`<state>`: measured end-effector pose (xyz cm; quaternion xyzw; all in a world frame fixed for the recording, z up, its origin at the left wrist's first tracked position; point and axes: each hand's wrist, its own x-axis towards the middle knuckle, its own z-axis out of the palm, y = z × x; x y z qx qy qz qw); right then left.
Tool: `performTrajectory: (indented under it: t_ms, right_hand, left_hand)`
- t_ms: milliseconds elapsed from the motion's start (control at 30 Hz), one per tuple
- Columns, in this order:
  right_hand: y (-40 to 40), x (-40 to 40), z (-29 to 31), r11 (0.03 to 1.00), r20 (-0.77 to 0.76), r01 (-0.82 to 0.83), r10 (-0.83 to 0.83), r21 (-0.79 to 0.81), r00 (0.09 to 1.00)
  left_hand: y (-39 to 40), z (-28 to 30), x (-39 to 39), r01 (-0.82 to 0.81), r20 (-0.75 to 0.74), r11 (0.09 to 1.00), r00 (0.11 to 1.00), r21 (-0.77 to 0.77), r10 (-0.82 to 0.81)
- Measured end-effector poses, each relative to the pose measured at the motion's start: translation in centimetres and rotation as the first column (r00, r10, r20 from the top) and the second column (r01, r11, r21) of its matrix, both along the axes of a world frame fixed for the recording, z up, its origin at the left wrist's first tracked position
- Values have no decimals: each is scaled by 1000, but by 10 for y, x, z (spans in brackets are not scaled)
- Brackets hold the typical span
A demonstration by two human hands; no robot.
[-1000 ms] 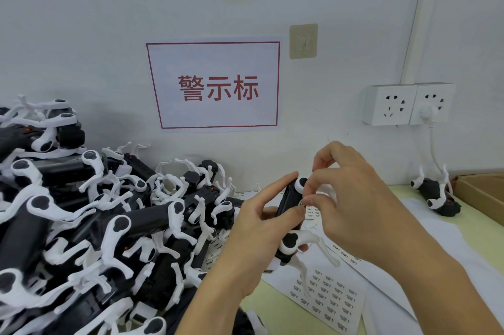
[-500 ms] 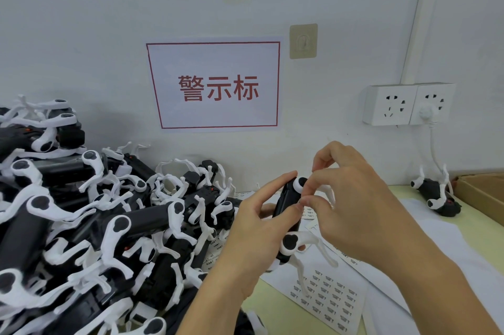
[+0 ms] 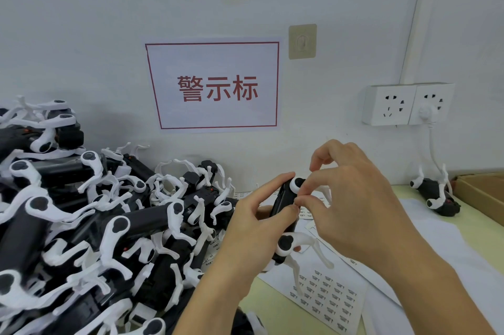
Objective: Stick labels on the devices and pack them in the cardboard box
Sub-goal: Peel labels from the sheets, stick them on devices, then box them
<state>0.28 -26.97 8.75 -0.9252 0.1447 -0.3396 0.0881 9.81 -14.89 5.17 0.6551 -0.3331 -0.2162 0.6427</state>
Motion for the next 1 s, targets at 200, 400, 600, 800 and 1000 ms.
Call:
performTrajectory:
  t_ms: [200, 400, 600, 800, 1000]
  right_hand:
    - [-1, 0, -2, 1000, 22, -2, 2, -2, 1000]
    - [-2, 2, -4, 1000, 46, 18, -18, -5, 999]
    - [-11, 1, -7, 1000, 77, 10, -13, 28, 997]
    - [-18, -1, -8, 922, 234, -191, 114, 336, 965]
    - [-18, 2, -9, 760, 118, -251, 226, 600, 967]
  left_hand:
    - [1, 1, 1, 2, -36, 1000, 999, -25, -3]
    - [3, -1, 3, -11, -25, 1000, 1000, -8, 11]
    - [2, 1, 4, 9, -60, 999, 998, -39, -11]
    - [1, 0, 4, 38, -65, 995, 997, -90, -44]
    - [1, 0, 3, 117, -32, 977, 992, -179, -125]
